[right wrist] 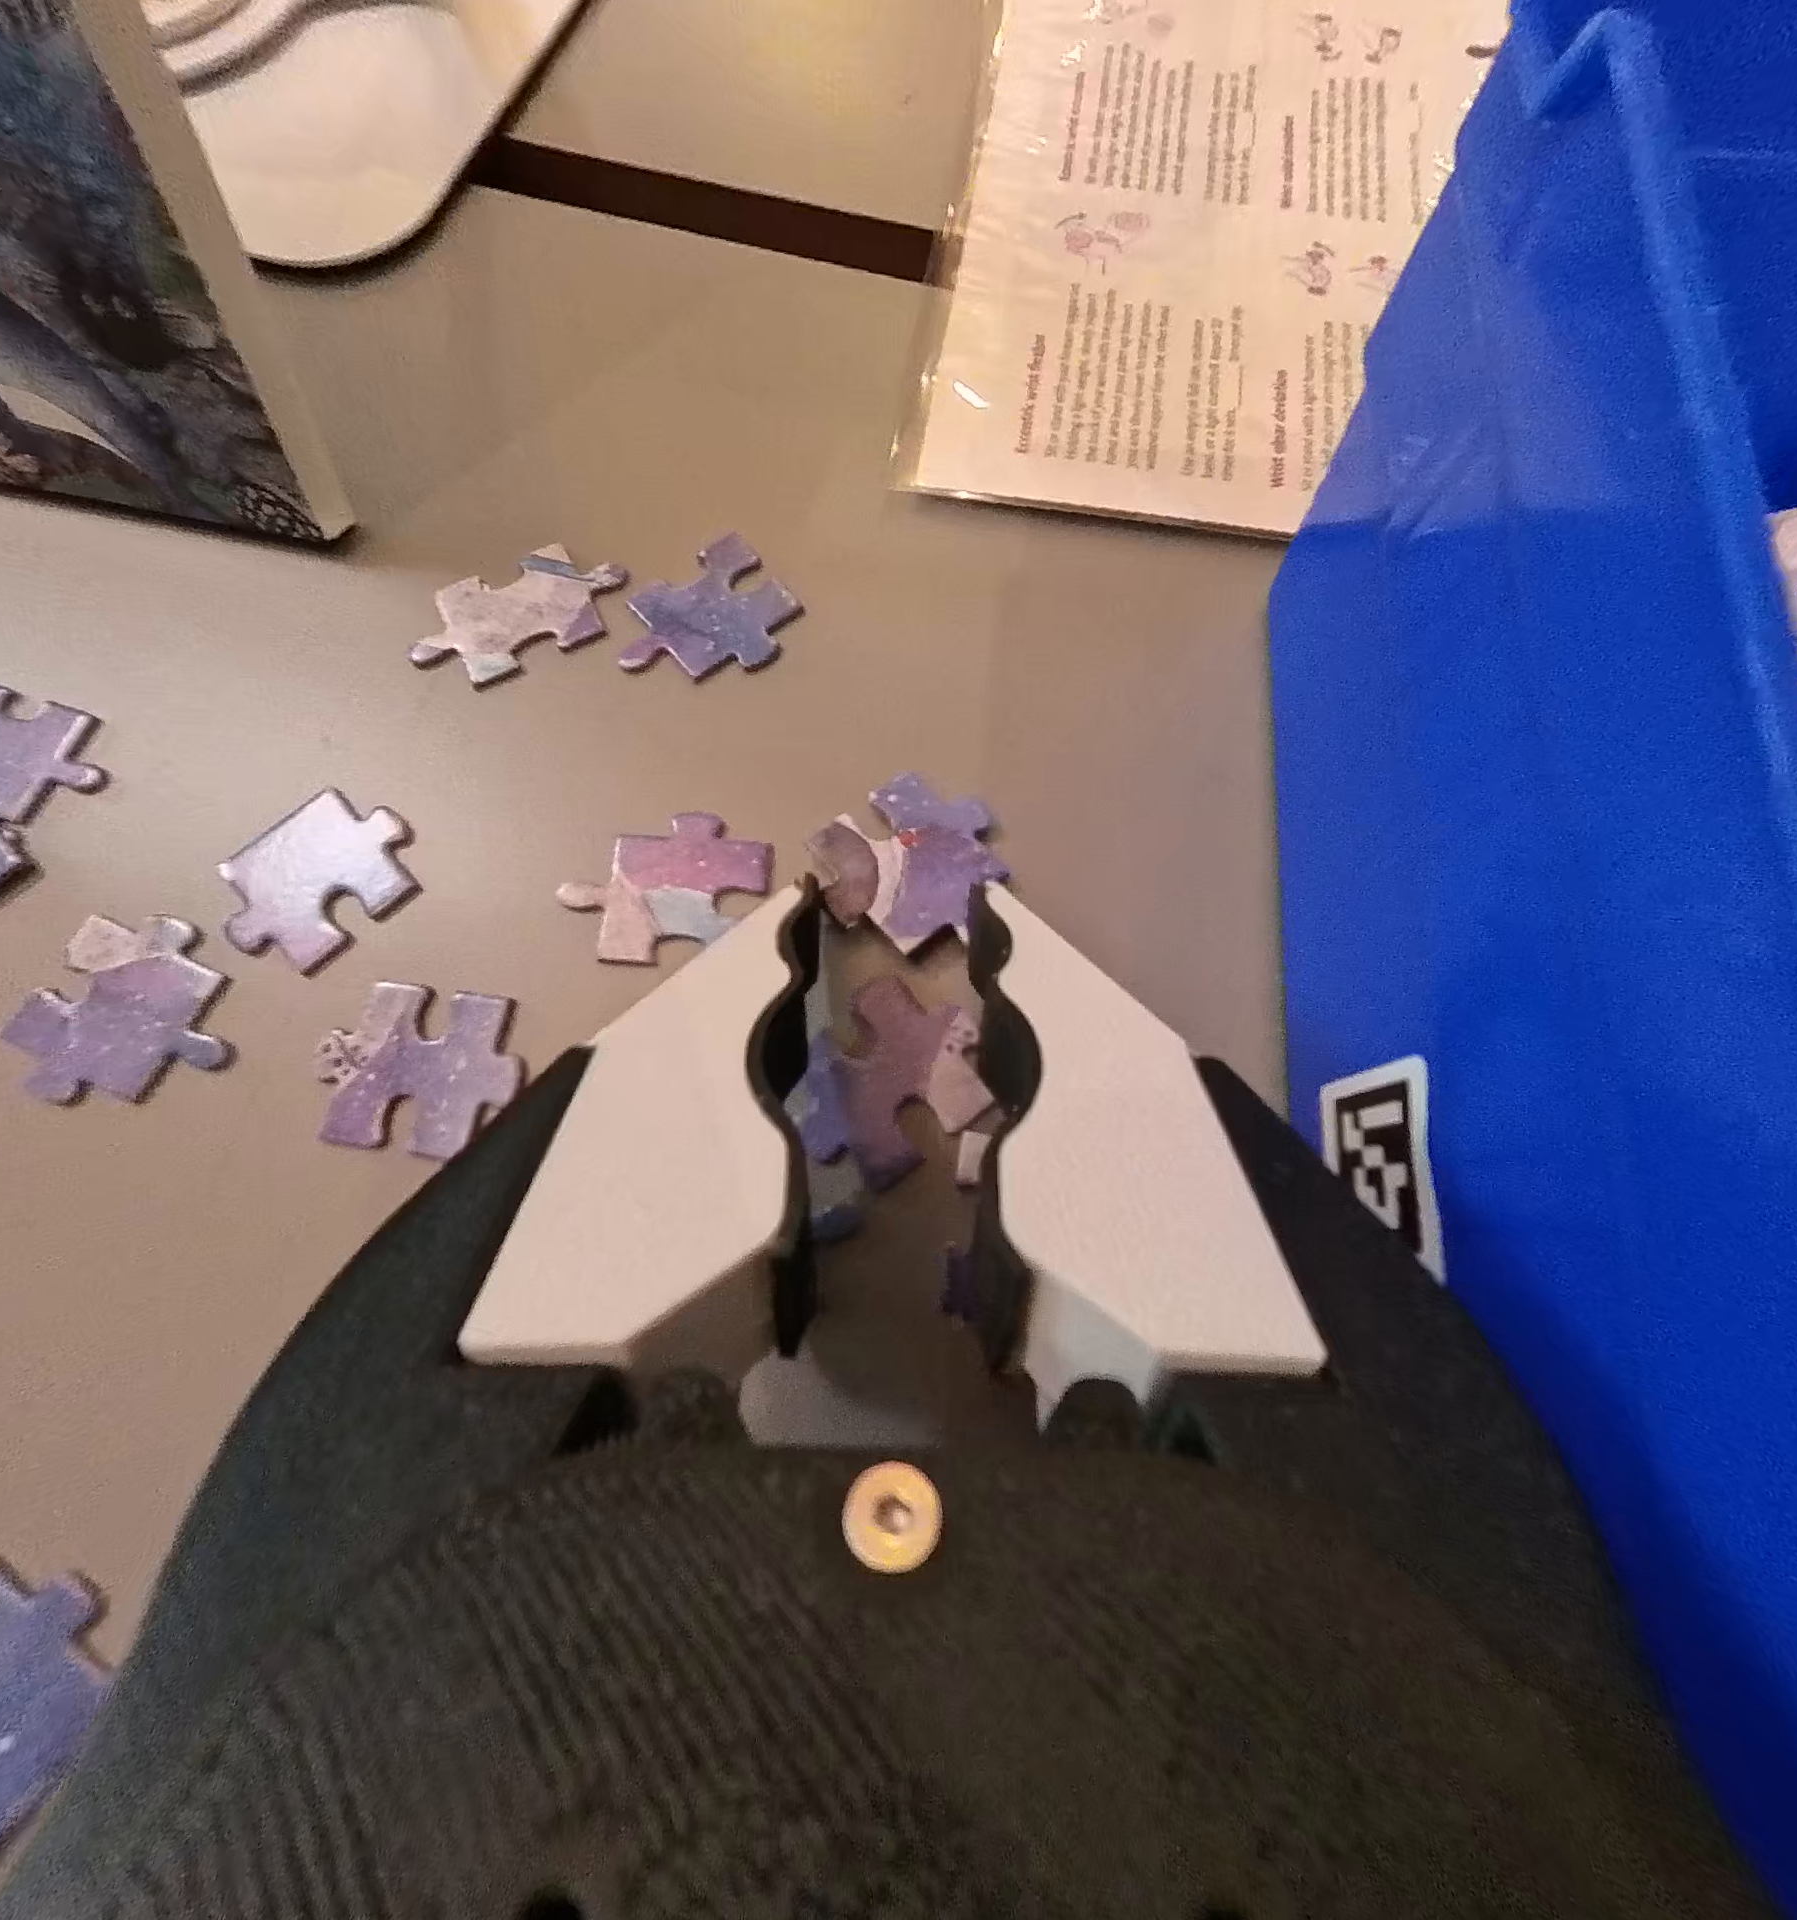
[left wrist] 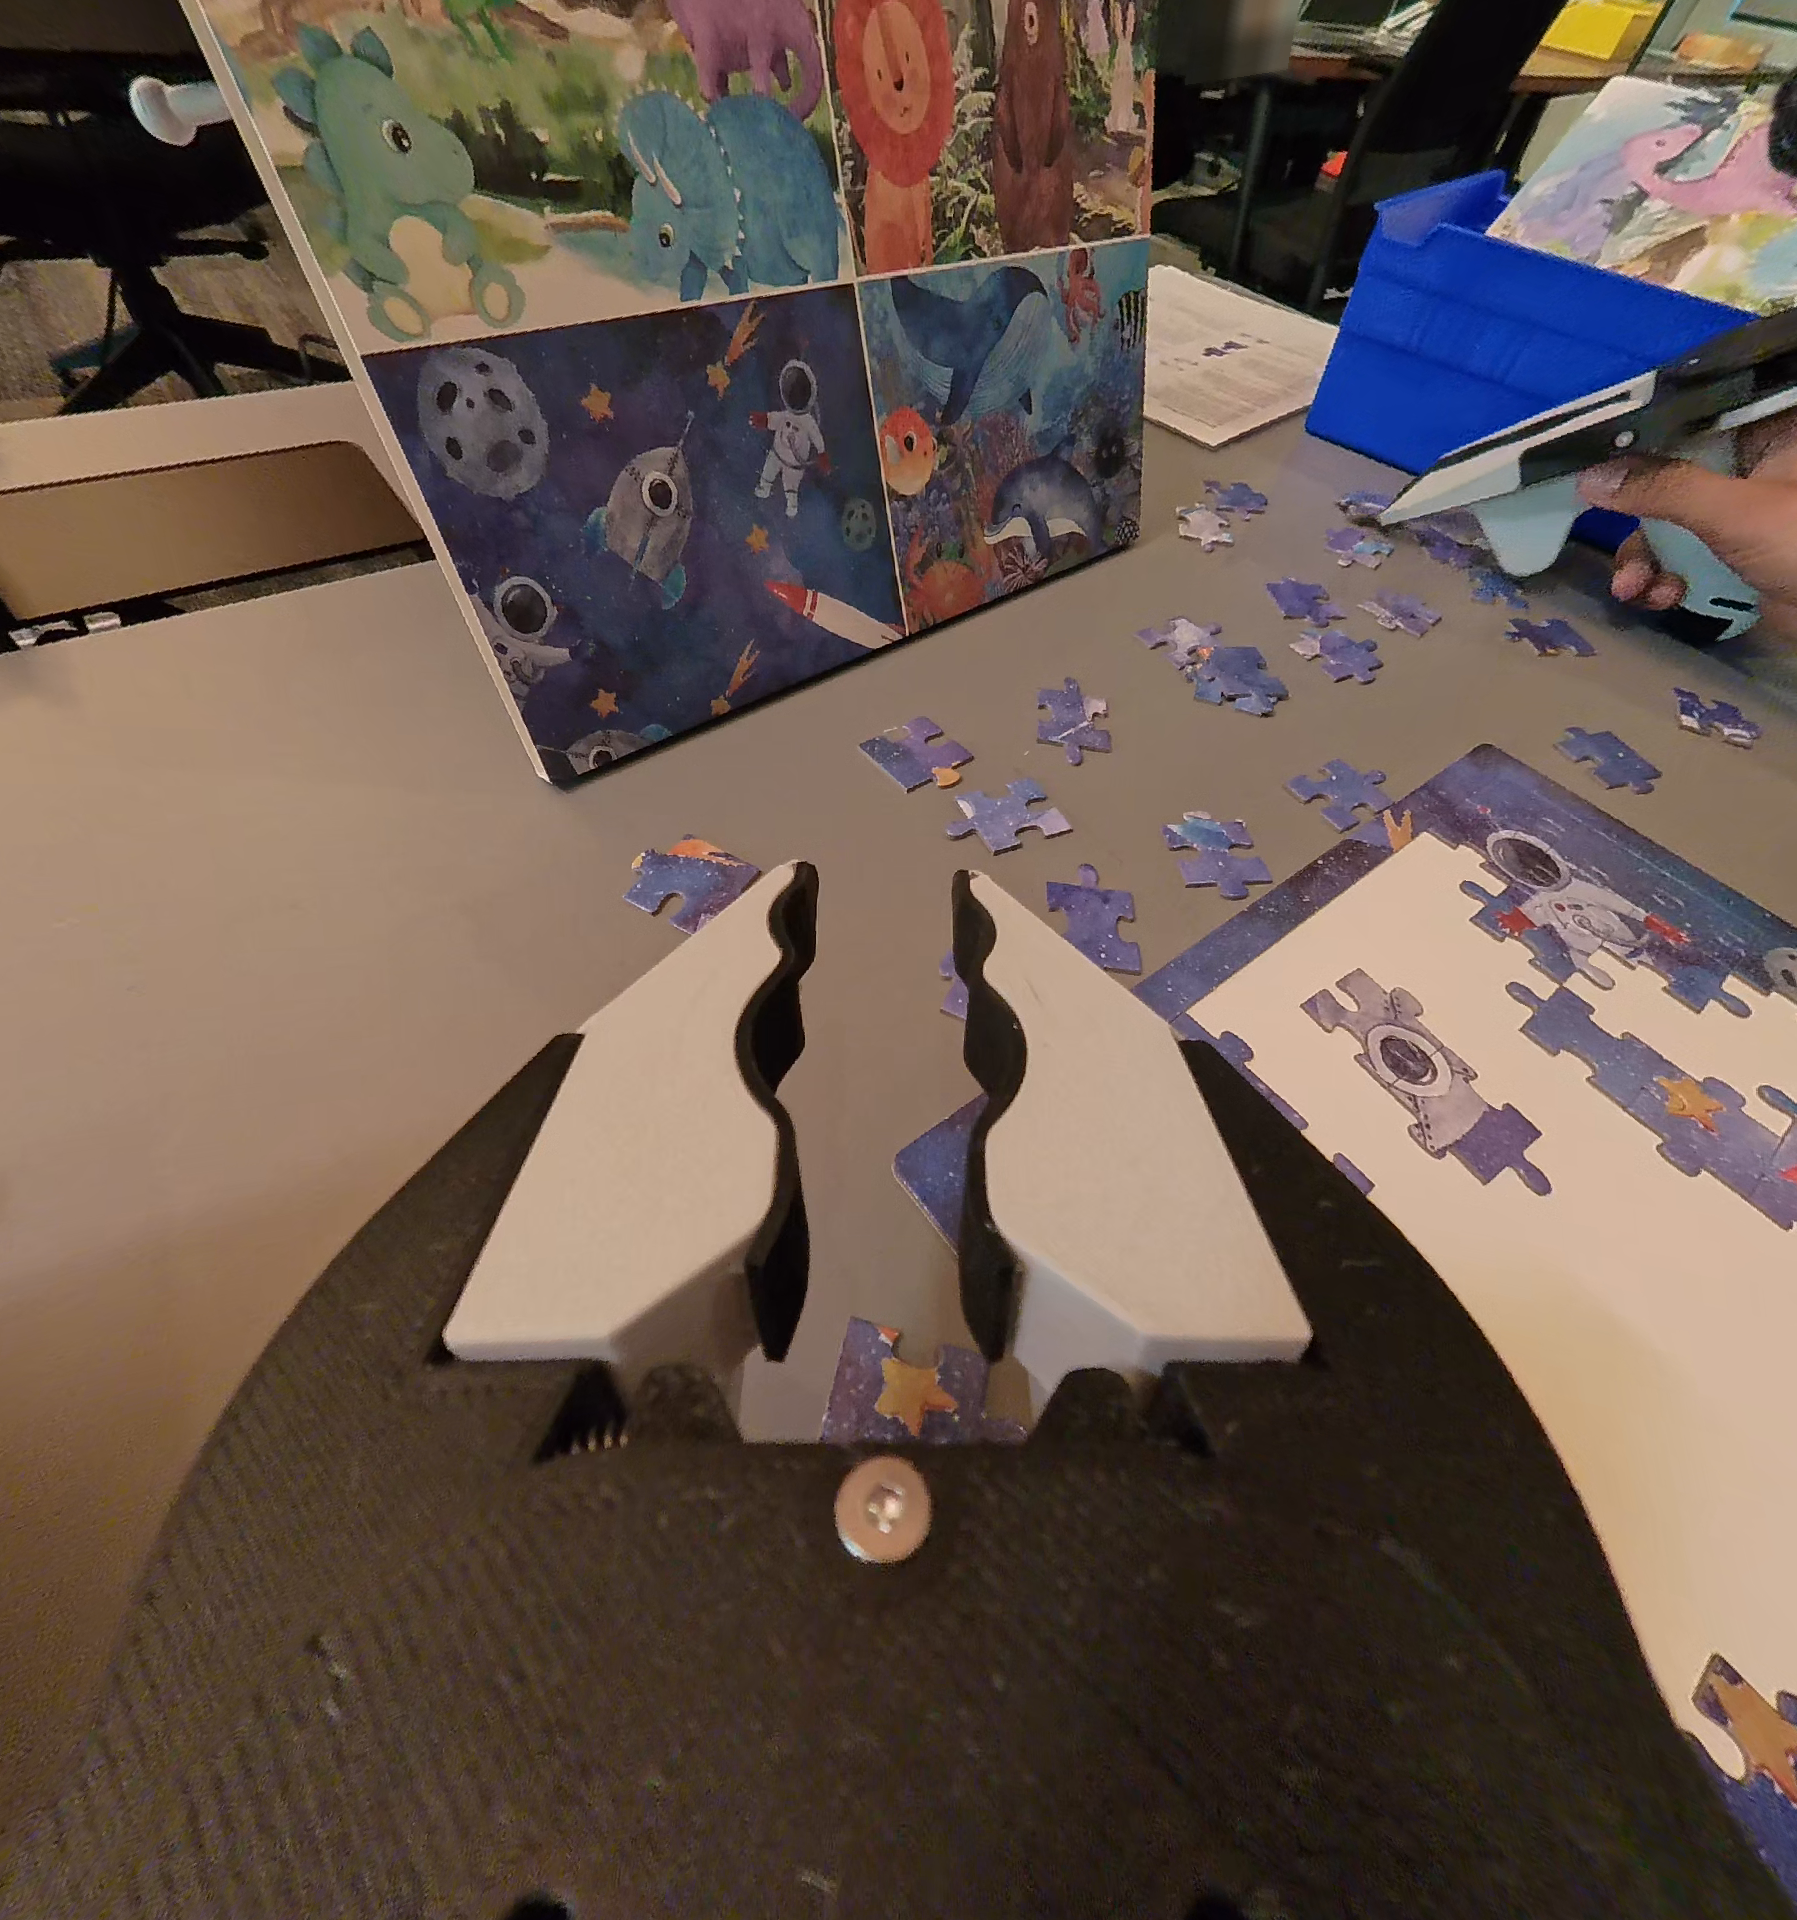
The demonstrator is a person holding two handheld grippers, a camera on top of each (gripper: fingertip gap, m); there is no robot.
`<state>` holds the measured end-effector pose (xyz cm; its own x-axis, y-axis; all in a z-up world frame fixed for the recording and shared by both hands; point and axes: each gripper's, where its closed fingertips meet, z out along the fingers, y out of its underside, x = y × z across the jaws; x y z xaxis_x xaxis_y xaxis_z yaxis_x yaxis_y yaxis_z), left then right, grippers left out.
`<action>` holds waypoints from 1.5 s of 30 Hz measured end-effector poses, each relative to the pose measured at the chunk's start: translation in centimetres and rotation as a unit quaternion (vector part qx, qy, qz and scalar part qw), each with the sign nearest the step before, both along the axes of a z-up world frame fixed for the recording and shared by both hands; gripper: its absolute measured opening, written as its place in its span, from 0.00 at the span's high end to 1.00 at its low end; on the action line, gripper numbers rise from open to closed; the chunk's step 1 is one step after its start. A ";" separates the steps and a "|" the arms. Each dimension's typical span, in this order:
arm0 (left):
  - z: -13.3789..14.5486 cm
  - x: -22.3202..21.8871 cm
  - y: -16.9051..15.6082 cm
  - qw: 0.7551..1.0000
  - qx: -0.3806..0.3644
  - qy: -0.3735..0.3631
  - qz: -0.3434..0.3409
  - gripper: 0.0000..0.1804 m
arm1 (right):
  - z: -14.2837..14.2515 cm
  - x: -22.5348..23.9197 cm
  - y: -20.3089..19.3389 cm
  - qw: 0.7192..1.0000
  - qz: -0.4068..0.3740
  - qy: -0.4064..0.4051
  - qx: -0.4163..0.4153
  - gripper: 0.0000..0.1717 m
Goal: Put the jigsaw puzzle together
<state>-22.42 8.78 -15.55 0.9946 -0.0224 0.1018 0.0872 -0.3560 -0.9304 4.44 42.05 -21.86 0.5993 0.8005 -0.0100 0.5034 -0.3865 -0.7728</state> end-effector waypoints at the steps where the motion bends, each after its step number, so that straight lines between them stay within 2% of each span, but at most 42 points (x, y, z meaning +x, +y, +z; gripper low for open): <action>1: 0.0 0.0 0.0 1.000 0.000 0.000 0.000 0.86 | 0.2 -0.1 -0.2 1.000 0.003 0.008 0.000 0.84; 2: 0.0 0.0 0.0 1.000 0.000 0.000 0.000 0.86 | 0.4 -0.2 -0.4 1.000 0.006 0.013 0.000 0.84; 4: 0.0 0.0 0.0 1.000 -0.001 0.000 -0.001 0.86 | 0.9 -0.3 -0.6 1.000 0.010 0.019 0.008 0.93; 5: 0.0 0.0 0.0 1.000 -0.001 0.000 -0.001 0.86 | 1.0 -0.3 -0.6 1.000 0.010 0.018 0.014 0.93; 15: -0.1 0.2 0.0 1.000 -0.002 0.000 -0.005 0.86 | 1.7 -0.8 -1.6 0.999 0.027 0.021 0.027 0.87; 29: -0.1 0.7 0.1 1.000 -0.005 0.004 -0.020 0.86 | 6.3 -3.1 -5.0 0.989 0.079 0.054 0.111 0.85; 31: -0.1 1.5 0.1 0.999 -0.005 0.004 -0.041 0.85 | 6.7 -3.2 -5.3 0.988 0.082 0.065 0.111 0.85; 34: -0.4 4.4 0.2 0.993 -0.012 -0.002 -0.117 0.82 | 7.0 -3.2 -5.5 0.987 0.084 0.072 0.112 0.85; 36: -1.0 6.9 -0.2 0.983 -0.039 -0.029 -0.179 0.86 | 7.1 -3.3 -5.5 0.987 0.086 0.073 0.114 0.85; 40: -2.4 10.8 -1.3 0.954 -0.095 -0.070 -0.274 0.79 | 7.0 -3.3 -5.6 0.987 0.089 0.069 0.116 0.84; 45: -4.0 14.3 -2.2 0.931 -0.147 -0.017 -0.333 0.74 | 7.0 -3.3 -5.6 0.987 0.090 0.070 0.116 0.84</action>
